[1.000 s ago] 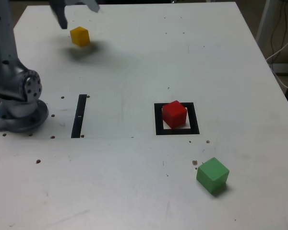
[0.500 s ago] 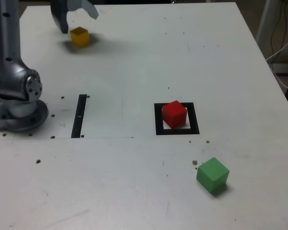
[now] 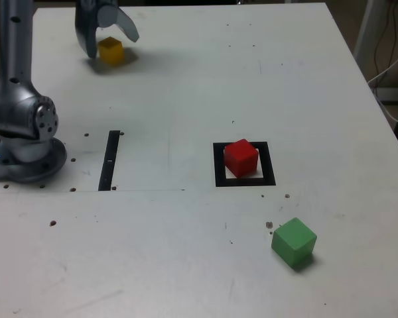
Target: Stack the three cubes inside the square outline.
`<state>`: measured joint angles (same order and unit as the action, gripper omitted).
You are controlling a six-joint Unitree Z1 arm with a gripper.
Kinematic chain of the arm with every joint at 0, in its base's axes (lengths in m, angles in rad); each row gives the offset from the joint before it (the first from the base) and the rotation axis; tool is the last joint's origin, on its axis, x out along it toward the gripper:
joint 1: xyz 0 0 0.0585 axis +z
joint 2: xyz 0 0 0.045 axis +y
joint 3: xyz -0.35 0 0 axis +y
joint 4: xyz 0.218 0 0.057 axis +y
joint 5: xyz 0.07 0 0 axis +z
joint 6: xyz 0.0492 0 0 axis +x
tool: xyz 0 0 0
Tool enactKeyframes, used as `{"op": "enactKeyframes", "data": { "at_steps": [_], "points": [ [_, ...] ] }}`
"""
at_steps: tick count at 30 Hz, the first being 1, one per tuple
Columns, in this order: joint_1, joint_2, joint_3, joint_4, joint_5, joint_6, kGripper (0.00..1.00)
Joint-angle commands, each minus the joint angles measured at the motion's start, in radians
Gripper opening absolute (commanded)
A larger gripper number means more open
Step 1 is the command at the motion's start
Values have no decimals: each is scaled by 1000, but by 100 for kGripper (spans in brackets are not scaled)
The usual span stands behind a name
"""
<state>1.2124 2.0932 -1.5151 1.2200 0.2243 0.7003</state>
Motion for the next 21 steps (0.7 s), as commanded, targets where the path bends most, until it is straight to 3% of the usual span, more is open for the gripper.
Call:
{"op": "enactKeyframes", "data": {
  "at_steps": [1, 7, 11, 14, 17, 21],
  "points": [
    [-12, 9, -11, 5, -9, 10, 87],
    [-22, 38, -36, 14, -37, 39, 81],
    [-17, 54, -46, 11, -52, 45, 70],
    [-10, 46, -41, -9, -65, 47, 76],
    [-6, 29, -37, -27, -71, 48, 92],
    [-5, 25, -27, -30, -71, 50, 97]
  ]
}}
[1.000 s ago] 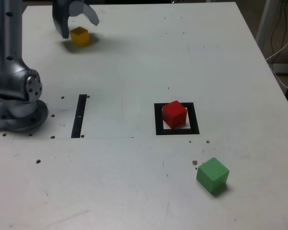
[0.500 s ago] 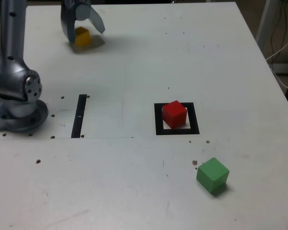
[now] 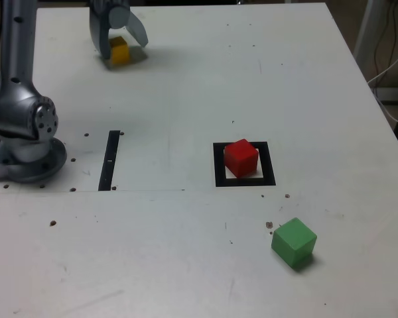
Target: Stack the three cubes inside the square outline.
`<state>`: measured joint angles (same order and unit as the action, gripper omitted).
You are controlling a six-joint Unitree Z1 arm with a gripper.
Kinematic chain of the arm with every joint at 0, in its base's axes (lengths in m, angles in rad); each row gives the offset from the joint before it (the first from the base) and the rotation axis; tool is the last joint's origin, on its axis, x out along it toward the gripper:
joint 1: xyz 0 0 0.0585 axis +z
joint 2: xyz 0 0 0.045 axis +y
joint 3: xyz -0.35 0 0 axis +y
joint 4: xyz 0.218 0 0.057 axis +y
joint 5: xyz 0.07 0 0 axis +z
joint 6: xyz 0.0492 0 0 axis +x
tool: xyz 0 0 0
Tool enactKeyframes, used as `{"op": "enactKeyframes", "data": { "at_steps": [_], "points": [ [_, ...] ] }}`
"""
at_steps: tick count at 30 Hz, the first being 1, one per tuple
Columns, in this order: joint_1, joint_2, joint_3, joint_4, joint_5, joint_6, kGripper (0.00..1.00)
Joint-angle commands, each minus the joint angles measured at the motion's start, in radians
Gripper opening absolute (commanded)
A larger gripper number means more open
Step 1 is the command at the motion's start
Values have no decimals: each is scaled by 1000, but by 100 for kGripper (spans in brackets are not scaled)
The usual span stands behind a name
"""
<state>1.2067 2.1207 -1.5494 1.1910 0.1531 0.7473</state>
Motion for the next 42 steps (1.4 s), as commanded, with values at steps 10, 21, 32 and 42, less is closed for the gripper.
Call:
{"op": "enactKeyframes", "data": {
  "at_steps": [10, 21, 32, 42],
  "points": [
    [1, -32, 43, -44, 6, 1, 98],
    [1, -50, 58, -50, 3, -18, 65],
    [1, -14, 65, -47, 29, -29, 51],
    [1, -29, 63, -49, 30, -19, 24]
  ]
}}
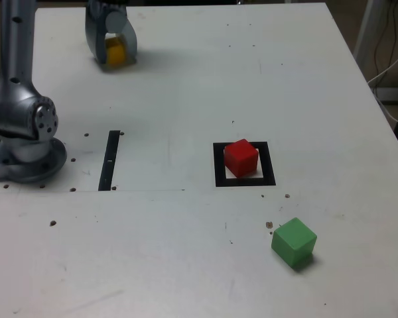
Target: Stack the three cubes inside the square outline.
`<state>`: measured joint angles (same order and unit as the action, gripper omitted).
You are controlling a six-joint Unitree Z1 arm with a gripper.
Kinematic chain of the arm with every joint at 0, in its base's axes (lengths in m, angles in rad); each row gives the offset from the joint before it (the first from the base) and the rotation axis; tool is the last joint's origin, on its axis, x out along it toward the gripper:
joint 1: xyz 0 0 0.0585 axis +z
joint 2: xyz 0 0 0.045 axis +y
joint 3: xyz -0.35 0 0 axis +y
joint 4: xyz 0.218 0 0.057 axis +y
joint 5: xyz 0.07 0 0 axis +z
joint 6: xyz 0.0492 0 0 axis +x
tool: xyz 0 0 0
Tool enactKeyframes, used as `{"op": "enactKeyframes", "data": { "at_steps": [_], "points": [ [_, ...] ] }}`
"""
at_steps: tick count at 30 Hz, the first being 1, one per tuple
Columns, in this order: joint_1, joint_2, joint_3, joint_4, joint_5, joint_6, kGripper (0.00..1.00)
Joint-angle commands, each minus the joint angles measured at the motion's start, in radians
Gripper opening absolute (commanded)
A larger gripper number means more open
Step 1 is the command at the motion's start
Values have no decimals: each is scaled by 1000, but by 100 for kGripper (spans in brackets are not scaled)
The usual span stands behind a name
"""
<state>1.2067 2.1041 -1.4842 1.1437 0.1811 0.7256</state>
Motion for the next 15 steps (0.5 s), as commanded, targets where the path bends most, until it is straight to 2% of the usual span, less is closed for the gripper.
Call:
{"op": "enactKeyframes", "data": {
  "at_steps": [1, 8, 15],
  "points": [
    [1, -16, -2, -2, 3, 4, 21],
    [1, -28, 15, -12, -10, 19, 10],
    [-43, -64, 45, -19, -35, 35, 8]
  ]
}}
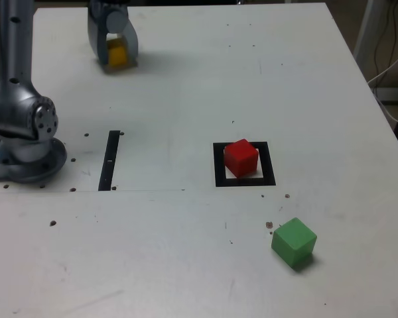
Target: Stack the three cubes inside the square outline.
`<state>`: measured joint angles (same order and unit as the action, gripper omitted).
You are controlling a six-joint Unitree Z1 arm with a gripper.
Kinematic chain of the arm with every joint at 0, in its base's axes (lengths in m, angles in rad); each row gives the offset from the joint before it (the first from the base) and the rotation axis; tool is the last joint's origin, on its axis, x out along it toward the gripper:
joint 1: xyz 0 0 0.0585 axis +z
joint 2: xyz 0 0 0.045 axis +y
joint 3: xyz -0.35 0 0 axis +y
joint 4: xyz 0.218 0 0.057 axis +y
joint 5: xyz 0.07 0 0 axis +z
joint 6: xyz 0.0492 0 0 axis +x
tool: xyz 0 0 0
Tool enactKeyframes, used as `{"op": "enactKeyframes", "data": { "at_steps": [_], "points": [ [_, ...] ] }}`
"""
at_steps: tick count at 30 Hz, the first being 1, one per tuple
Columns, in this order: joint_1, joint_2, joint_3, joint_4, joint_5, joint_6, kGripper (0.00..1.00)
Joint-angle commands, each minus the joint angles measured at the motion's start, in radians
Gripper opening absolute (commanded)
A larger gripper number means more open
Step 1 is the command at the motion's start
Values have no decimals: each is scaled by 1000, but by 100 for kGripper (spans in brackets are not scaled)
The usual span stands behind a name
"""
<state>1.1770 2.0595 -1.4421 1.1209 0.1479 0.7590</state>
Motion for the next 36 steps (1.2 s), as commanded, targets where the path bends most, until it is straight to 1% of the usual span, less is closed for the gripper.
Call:
{"op": "enactKeyframes", "data": {
  "at_steps": [1, 7, 11, 21, 26, 29, 33, 36],
  "points": [
    [-28, -30, 4, 7, -2, 2, 8],
    [-141, -91, -3, 69, -3, 2, 8],
    [-230, -130, -10, 113, -17, 2, 8],
    [-537, -228, -28, 187, -47, -37, 8],
    [-682, -243, -37, 239, -63, -108, 8],
    [-778, -239, -50, 263, -65, -167, 8],
    [-889, -234, -57, 278, -60, -251, 8],
    [-970, -223, -71, 274, -61, -307, 8]
  ]
}}
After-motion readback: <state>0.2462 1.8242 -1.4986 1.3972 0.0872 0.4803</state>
